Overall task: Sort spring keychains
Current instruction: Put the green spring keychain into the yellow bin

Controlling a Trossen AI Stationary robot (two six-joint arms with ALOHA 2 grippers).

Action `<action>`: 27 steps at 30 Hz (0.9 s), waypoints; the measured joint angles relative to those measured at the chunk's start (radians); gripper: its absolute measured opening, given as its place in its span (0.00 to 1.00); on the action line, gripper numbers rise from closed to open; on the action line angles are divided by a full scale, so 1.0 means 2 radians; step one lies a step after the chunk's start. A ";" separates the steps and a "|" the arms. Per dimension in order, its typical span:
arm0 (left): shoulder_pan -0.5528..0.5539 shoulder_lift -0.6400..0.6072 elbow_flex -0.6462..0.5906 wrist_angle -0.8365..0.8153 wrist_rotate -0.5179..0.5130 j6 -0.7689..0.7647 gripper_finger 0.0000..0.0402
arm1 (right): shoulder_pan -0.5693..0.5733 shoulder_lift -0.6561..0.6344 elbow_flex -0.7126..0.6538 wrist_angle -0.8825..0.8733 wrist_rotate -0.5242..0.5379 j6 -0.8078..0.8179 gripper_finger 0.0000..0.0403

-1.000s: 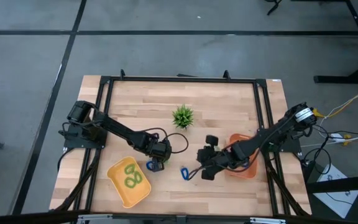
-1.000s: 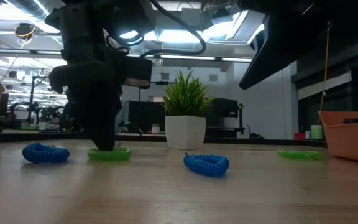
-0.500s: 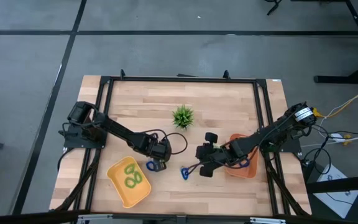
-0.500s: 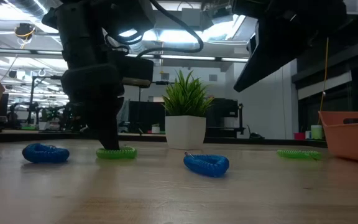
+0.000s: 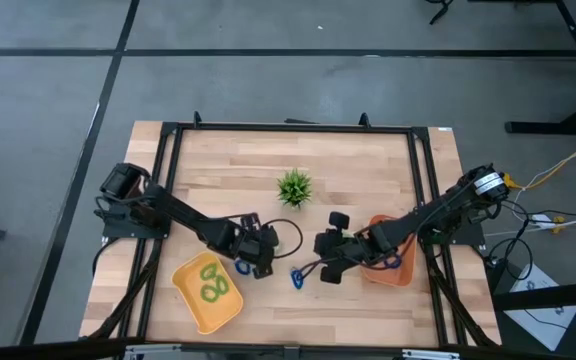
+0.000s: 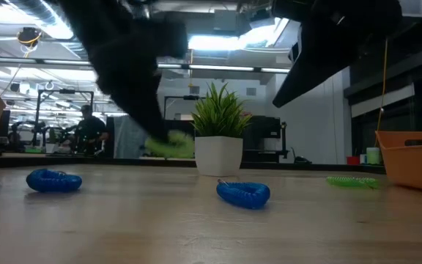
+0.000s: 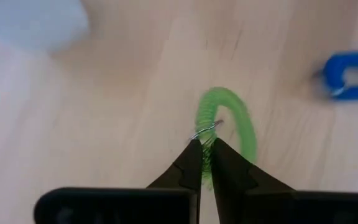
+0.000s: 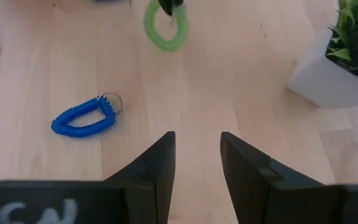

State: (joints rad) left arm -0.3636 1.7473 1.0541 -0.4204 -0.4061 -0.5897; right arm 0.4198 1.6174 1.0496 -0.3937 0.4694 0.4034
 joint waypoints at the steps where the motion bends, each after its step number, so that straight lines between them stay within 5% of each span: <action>1: -0.003 -0.005 0.004 0.000 -0.011 0.005 0.03 | 0.000 0.000 0.000 0.000 0.000 0.003 0.32; 16: -0.018 -0.122 0.016 0.000 -0.138 0.066 0.04 | 0.000 -0.001 -0.029 0.020 -0.010 0.005 0.32; 20: -0.017 -0.146 0.016 -0.001 -0.098 0.082 0.04 | 0.000 -0.001 -0.029 0.022 -0.020 0.001 0.32; 27: -0.018 -0.179 0.016 -0.002 0.056 0.076 0.04 | 0.000 -0.001 -0.029 0.023 -0.021 -0.007 0.32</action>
State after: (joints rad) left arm -0.3988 1.3890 1.0859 -0.4240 -0.2932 -0.4384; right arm 0.4191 1.6161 0.9909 -0.3473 0.4271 0.3885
